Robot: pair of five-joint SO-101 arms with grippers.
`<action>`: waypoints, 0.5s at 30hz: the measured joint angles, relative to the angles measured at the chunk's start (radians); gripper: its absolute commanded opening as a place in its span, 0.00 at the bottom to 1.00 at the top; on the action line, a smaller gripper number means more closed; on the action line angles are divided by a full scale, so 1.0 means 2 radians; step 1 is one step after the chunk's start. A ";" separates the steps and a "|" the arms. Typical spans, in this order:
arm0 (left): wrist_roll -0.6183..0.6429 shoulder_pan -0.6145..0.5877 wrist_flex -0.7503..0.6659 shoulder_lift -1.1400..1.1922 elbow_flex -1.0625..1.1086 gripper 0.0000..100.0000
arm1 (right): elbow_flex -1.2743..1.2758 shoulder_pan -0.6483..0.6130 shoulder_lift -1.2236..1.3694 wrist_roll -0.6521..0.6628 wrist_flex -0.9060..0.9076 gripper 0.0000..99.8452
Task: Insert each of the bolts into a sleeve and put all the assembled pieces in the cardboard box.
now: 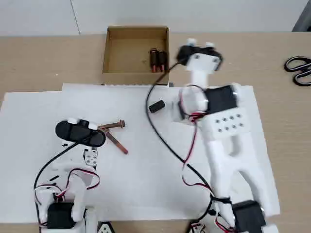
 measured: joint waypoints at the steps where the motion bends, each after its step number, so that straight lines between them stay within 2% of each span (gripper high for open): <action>1: -0.002 0.000 0.007 0.021 -0.019 0.04 | 0.008 0.015 -0.005 0.002 0.000 0.00; 7: 0.002 0.000 0.042 0.210 -0.181 0.02 | 0.054 0.077 -0.019 0.003 0.000 0.00; 11: 0.054 0.000 0.077 0.368 -0.306 0.02 | 0.059 0.101 -0.028 0.003 0.000 0.00; 15: 0.133 -0.002 0.100 0.517 -0.417 0.02 | 0.059 0.126 -0.031 0.003 0.000 0.00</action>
